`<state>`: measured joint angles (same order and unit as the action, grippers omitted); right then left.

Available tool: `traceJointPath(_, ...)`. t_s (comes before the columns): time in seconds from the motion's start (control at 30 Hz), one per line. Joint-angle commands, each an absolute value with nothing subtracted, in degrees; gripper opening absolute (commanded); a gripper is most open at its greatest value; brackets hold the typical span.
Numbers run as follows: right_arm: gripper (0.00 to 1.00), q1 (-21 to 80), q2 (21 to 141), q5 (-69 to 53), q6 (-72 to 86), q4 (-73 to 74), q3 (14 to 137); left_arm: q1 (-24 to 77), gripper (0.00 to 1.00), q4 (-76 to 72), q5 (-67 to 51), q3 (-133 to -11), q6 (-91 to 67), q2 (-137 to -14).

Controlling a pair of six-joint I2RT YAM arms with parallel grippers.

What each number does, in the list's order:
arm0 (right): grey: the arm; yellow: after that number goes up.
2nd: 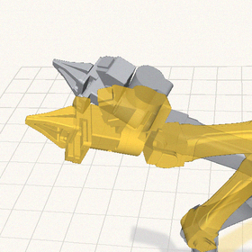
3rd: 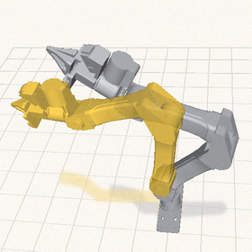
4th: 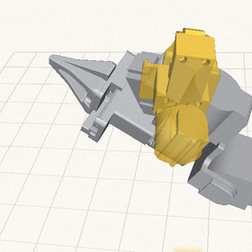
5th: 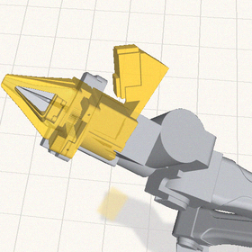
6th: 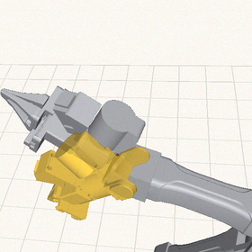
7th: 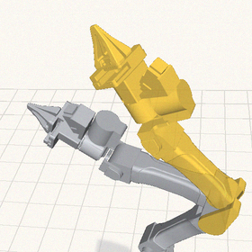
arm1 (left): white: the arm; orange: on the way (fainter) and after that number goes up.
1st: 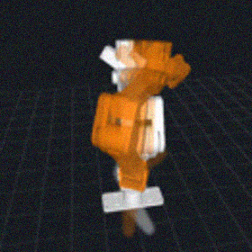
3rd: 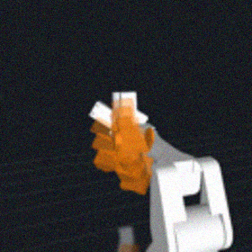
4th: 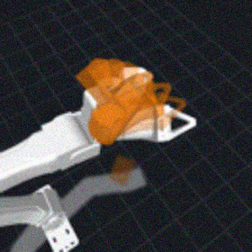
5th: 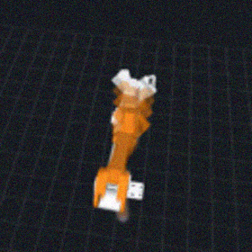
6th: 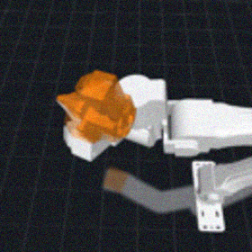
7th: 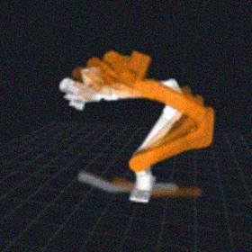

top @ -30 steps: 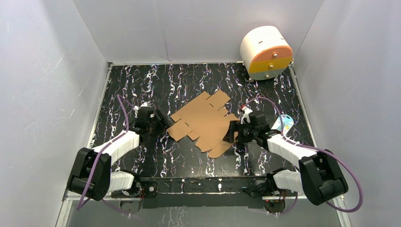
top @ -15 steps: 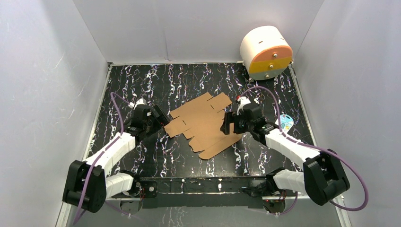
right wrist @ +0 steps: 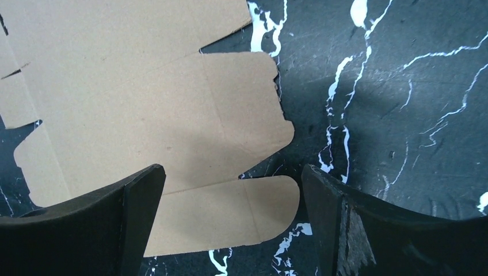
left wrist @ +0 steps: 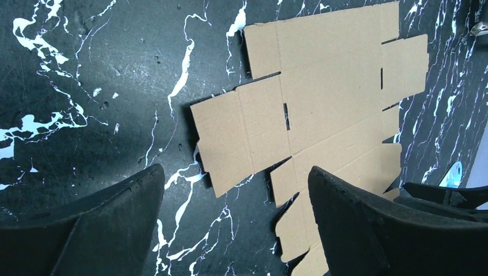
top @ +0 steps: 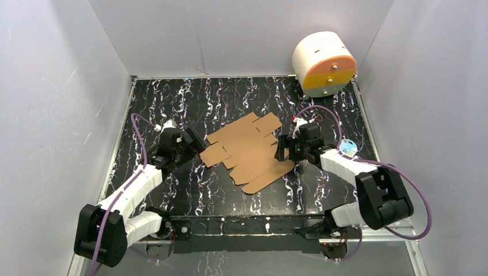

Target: Fold the paper box

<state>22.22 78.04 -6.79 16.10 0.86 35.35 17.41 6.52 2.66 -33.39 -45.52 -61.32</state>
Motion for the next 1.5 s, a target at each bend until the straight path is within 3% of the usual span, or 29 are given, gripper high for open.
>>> traceJointPath(0.0,0.99,22.25,76.71,-9.89,16.00,1.78,33.45,17.12,0.93,8.07,3.69,-34.22,-44.16,-59.96)
traceJointPath(0.47,0.96,33.08,68.03,-14.36,26.44,4.64,25.74,17.12,0.93,6.55,2.36,-36.42,-43.15,-63.38)
traceJointPath(0.73,0.98,33.79,62.56,-7.84,21.95,3.80,31.35,16.03,0.93,4.32,1.63,-40.26,-41.61,-66.70)
traceJointPath(1.47,0.91,30.68,102.60,-12.69,20.45,-21.82,57.73,8.79,0.87,-7.63,-14.06,-52.47,-40.06,-92.61)
